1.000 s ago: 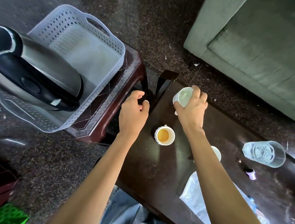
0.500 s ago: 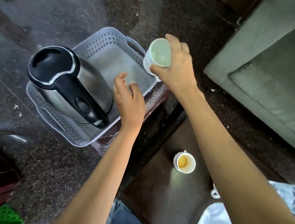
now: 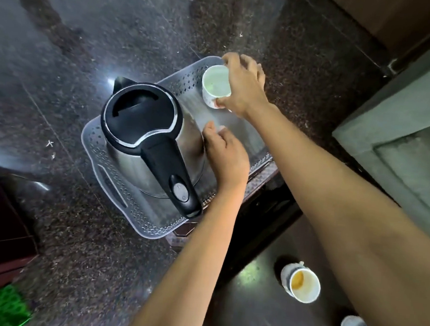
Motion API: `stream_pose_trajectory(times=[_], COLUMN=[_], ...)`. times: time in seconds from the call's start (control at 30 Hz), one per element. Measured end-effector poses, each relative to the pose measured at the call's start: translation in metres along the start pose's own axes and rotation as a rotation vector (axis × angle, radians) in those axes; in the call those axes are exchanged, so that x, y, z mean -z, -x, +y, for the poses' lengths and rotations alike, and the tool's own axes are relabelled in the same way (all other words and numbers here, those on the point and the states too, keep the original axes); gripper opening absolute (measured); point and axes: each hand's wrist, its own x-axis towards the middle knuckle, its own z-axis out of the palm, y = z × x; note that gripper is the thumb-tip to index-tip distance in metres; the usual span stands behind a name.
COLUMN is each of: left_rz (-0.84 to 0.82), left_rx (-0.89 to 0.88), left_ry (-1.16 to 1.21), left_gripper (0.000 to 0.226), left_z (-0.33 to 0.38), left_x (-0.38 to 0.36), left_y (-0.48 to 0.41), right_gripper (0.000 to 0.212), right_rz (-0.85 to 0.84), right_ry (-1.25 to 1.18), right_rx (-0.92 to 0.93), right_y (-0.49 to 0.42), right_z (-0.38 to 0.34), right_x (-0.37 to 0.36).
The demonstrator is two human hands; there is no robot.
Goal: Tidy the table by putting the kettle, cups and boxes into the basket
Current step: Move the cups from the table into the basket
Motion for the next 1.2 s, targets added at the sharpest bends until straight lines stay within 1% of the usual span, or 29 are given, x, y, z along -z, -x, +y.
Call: stream_pose_trajectory(times=[0.1,0.23,0.3,0.4,0.47,0.53,0.67,0.73,0.9,1.03,1.1,1.2], left_rz=[0.015,0.019,0.014,0.011,0.020,0.022,-0.007,-0.044,-0.196,-0.311,-0.360,-0.404], left_rx=[-0.032,-0.077,-0.087,-0.084,-0.088,-0.115,-0.214,-0.263,-0.359,-0.386,-0.409,-0.441], left_ry=[-0.014,-0.025,-0.024,-0.018,-0.018,-0.037,-0.077,-0.091,-0.095,-0.156,-0.194,-0.262], left_gripper=[0.040,0.038,0.038,0.037,0.037,0.037,0.037,0.035,0.034,0.031,0.030,0.030], left_z=[-0.002,-0.010,-0.012,-0.012,-0.010,-0.007,0.000,0.001,-0.007,-0.028,-0.041,-0.062], left_x=[-0.001,-0.001,-0.001,0.000,0.001,0.002,0.006,0.008,0.003,0.001,0.003,0.011], left_y=[0.003,0.003,0.002,0.001,0.002,0.003,0.019,0.032,0.072,0.110,0.128,0.148], right_gripper=[0.085,0.077,0.077,0.086,0.093,0.089,0.068,0.063,0.062,0.067,0.076,0.098], right_rz=[-0.018,-0.002,0.004,-0.008,0.000,0.066,0.310,0.352,0.304,0.196,0.135,0.043], right_ry=[-0.033,-0.049,-0.040,0.003,-0.017,-0.095,-0.194,-0.195,-0.202,-0.212,-0.179,-0.097], right_rx=[-0.033,-0.043,-0.060,-0.029,-0.009,0.003,0.013,-0.020,-0.208,-0.416,-0.477,-0.565], right_y=[-0.011,-0.018,-0.021,-0.019,-0.012,0.000,0.045,0.081,0.190,0.271,0.308,0.355], right_z=[0.002,-0.001,-0.002,0.000,0.002,0.006,0.031,0.046,0.090,0.113,0.118,0.118], right_x=[-0.009,-0.015,-0.017,-0.016,-0.009,0.003,0.028,0.039,0.040,0.017,0.000,-0.026])
